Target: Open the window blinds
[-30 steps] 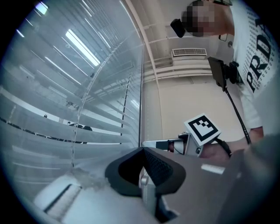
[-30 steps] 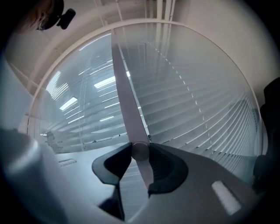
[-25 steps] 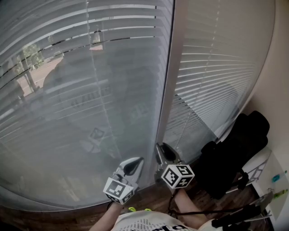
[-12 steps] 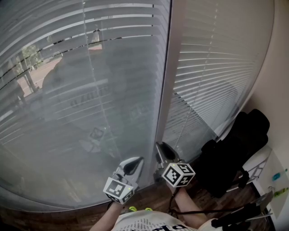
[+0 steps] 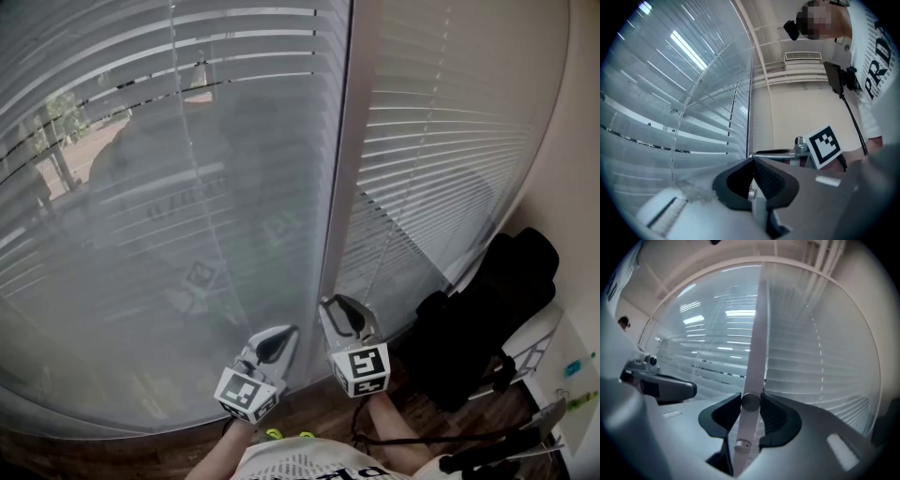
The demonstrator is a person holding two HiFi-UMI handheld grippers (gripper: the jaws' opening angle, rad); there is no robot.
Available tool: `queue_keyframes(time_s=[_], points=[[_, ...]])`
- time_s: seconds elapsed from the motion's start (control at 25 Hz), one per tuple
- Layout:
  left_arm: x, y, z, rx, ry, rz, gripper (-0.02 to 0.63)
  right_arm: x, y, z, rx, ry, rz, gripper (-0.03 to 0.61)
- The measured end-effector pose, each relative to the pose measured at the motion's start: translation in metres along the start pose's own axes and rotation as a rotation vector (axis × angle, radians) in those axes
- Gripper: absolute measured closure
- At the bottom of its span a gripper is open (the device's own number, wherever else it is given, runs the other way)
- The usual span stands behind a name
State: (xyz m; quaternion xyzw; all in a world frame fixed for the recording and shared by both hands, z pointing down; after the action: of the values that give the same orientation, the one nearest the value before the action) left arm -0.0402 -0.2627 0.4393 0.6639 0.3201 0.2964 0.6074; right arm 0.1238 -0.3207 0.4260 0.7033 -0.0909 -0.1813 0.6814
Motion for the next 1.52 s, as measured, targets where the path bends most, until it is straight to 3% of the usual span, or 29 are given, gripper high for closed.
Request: queue_keyframes(time_s=[0.28,0.56,1.0,1.52], points=[[0.004,0.0,0.003,0.002,0.004,0.005,0.621,-0.013,-0.005,-0.001,0.048,0.025,-0.43,0.439],[0.004,0.0,0.001,0.0,-0.01,0.003,0.621,-0.017,-0.003,0.004,0.068,0.025,-0.558,0.442],[0.004,0.003,0.004,-0.009,-0.004,0.005,0.621,-0.015,-0.002,0.004,0.084,0.021,-0.452,0.443],[0.004,0.003,0.006,-0.01,-0.005,0.002,0.621,-0.005,-0.001,0.005,0.049,0.001,-0.087,0.445]])
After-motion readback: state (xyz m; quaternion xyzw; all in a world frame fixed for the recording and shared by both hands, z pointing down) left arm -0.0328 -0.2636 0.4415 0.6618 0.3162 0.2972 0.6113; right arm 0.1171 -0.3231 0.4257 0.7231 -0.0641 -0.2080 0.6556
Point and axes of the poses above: the fingertips, and each gripper's own axes: z forward along the fingers, x to its right, y out of its underside, the point moved 9 cm from there along -z, backward along the fingers, and after that the axes turned 12 degrees about y, right-handed, at the moved point
